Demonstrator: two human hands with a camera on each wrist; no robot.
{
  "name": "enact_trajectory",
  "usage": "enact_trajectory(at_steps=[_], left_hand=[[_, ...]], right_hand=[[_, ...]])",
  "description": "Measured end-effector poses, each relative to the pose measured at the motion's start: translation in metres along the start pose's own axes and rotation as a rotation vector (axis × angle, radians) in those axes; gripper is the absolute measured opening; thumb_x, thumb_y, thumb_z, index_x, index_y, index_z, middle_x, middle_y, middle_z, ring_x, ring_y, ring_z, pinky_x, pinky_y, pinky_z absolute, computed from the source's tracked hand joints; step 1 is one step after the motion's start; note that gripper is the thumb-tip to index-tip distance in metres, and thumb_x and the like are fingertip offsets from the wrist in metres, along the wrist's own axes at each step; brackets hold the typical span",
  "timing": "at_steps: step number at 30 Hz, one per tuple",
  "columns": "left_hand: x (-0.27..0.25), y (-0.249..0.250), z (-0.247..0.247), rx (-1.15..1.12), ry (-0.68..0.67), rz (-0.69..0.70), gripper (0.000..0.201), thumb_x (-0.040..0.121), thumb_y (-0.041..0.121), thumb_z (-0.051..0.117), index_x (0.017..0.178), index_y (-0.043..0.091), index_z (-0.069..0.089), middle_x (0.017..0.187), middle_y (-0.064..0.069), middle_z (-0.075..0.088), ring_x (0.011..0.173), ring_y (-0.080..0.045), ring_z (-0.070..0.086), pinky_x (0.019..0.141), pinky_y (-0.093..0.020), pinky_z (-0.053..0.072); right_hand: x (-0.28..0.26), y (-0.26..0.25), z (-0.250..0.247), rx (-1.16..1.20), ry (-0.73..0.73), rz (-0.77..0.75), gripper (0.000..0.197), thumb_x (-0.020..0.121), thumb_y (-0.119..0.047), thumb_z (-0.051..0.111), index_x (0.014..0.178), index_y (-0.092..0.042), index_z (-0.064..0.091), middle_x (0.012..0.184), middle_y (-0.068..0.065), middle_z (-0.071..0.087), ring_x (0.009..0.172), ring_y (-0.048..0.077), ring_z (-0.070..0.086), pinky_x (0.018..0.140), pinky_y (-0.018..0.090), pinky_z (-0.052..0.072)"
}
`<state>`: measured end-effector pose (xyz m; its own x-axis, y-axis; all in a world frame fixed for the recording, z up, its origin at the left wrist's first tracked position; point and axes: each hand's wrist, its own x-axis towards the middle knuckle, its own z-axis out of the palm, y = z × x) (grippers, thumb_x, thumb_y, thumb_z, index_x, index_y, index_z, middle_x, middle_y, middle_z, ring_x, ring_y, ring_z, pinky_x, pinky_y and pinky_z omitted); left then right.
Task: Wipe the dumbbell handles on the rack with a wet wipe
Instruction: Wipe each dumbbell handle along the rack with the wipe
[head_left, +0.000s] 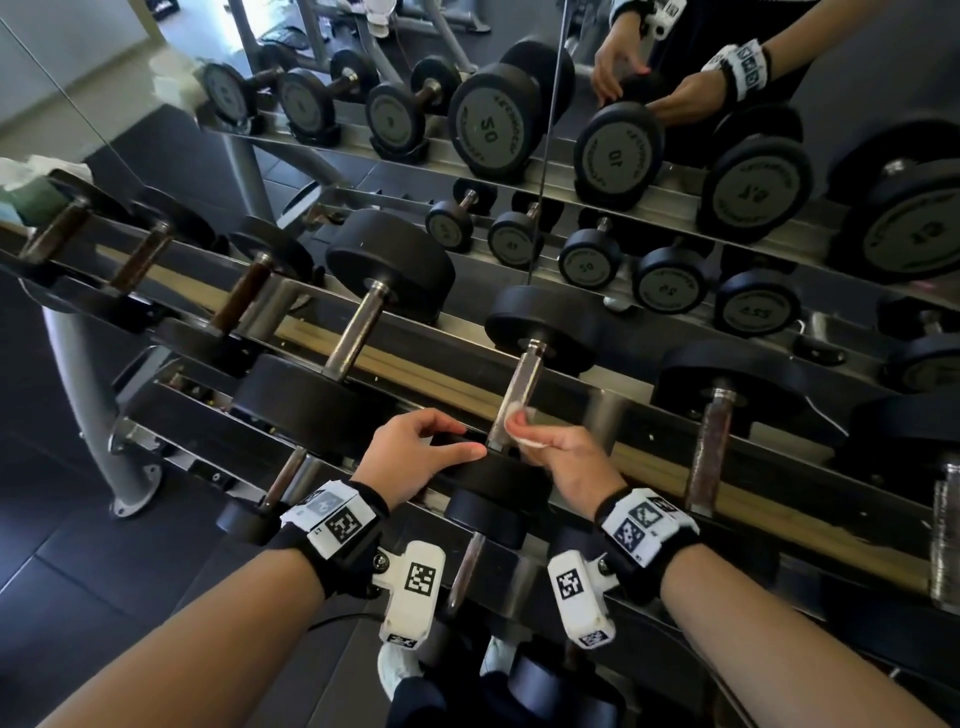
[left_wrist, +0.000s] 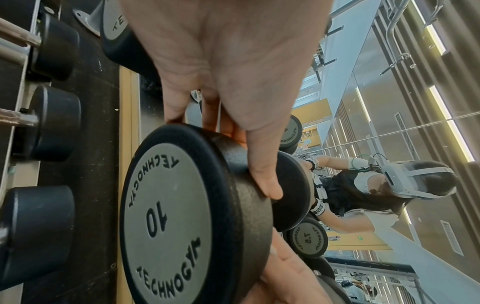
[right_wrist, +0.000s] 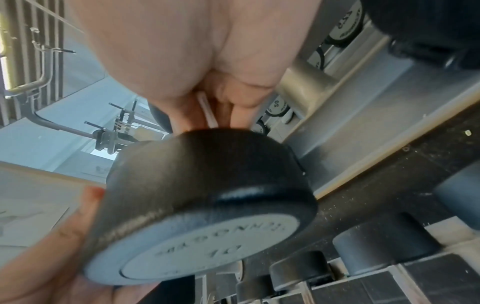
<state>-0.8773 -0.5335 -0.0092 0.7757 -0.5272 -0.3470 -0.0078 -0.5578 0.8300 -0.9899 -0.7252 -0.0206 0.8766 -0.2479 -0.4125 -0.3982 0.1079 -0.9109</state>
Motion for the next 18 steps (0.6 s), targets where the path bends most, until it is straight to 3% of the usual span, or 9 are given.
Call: enact_trajectory(at_steps=[2,3,4,6,8,10,12,15,18], left_hand=[[0.000,0.000,0.000,-0.003,-0.013,0.001,0.040,0.062,0.054,0.085,0.096,0.036,0.071,0.095,0.011,0.073,0.086,-0.001,0.069,0.081,-0.027,0.059],[0.000,0.000,0.000,-0.006,-0.014,0.001,0.042,0.061,0.055,0.084,0.096,0.036,0.071,0.095,0.011,0.073,0.086,-0.001,0.069,0.081,-0.028,0.059],[-0.001,0.000,0.000,-0.011,-0.014,0.002,0.045,0.059,0.058,0.083,0.096,0.035,0.071,0.095,0.011,0.073,0.086,-0.001,0.069,0.081,-0.028,0.059],[-0.002,0.000,0.000,-0.019,-0.014,0.006,0.054,0.052,0.066,0.079,0.096,0.036,0.071,0.096,0.010,0.073,0.087,-0.002,0.069,0.081,-0.026,0.058],[-0.004,0.001,0.000,-0.018,-0.009,0.009,0.058,0.049,0.070,0.076,0.096,0.037,0.071,0.097,0.010,0.072,0.087,0.000,0.068,0.078,-0.021,0.056],[-0.005,0.001,0.001,-0.016,-0.004,0.008,0.053,0.052,0.067,0.077,0.096,0.038,0.070,0.096,0.011,0.072,0.085,0.003,0.067,0.072,-0.016,0.053],[-0.004,0.001,0.001,-0.016,-0.004,0.011,0.052,0.053,0.067,0.077,0.096,0.038,0.070,0.096,0.010,0.072,0.085,0.004,0.067,0.071,-0.014,0.052],[-0.004,0.001,0.001,-0.036,-0.003,0.007,0.054,0.051,0.067,0.077,0.096,0.037,0.071,0.096,0.011,0.072,0.086,0.003,0.067,0.074,-0.017,0.054],[-0.003,0.000,0.002,-0.034,0.000,0.005,0.048,0.056,0.062,0.081,0.096,0.037,0.071,0.096,0.012,0.072,0.087,0.002,0.067,0.078,-0.021,0.055]], right_hand=[[0.001,-0.004,-0.008,0.009,-0.056,0.033,0.017,0.081,-0.030,0.074,0.095,-0.024,0.081,0.111,0.011,0.074,0.112,0.028,0.066,0.107,0.039,0.047],[0.004,-0.005,-0.014,0.007,-0.040,0.033,0.012,0.084,-0.023,0.073,0.093,-0.026,0.081,0.112,0.016,0.073,0.111,0.034,0.065,0.105,0.041,0.048],[0.009,-0.006,-0.020,0.000,0.023,0.015,0.019,0.090,-0.015,0.068,0.093,-0.028,0.081,0.112,0.016,0.072,0.111,0.037,0.064,0.102,0.041,0.051],[0.015,-0.007,-0.029,0.011,0.223,-0.058,0.034,0.097,-0.007,0.055,0.103,-0.031,0.077,0.116,0.006,0.071,0.113,0.029,0.065,0.100,0.037,0.051],[0.020,-0.007,-0.027,-0.038,0.307,-0.107,0.036,0.099,-0.010,0.051,0.119,-0.032,0.070,0.120,-0.003,0.067,0.113,0.015,0.062,0.102,0.027,0.048],[0.019,-0.005,-0.016,-0.155,0.190,-0.094,0.037,0.102,-0.017,0.049,0.127,-0.039,0.063,0.123,-0.011,0.063,0.106,0.000,0.056,0.089,0.004,0.042],[0.016,0.001,-0.007,-0.179,0.081,-0.077,0.034,0.103,-0.024,0.049,0.131,-0.040,0.060,0.130,-0.017,0.055,0.111,-0.007,0.050,0.084,-0.005,0.035],[0.003,0.006,-0.007,-0.139,-0.005,-0.042,0.026,0.096,-0.044,0.056,0.118,-0.041,0.069,0.125,-0.016,0.065,0.119,0.000,0.055,0.099,0.012,0.039],[-0.005,0.006,-0.013,-0.331,-0.087,-0.041,0.022,0.098,-0.038,0.055,0.101,-0.048,0.074,0.105,-0.019,0.073,0.106,0.000,0.063,0.095,0.022,0.047]])
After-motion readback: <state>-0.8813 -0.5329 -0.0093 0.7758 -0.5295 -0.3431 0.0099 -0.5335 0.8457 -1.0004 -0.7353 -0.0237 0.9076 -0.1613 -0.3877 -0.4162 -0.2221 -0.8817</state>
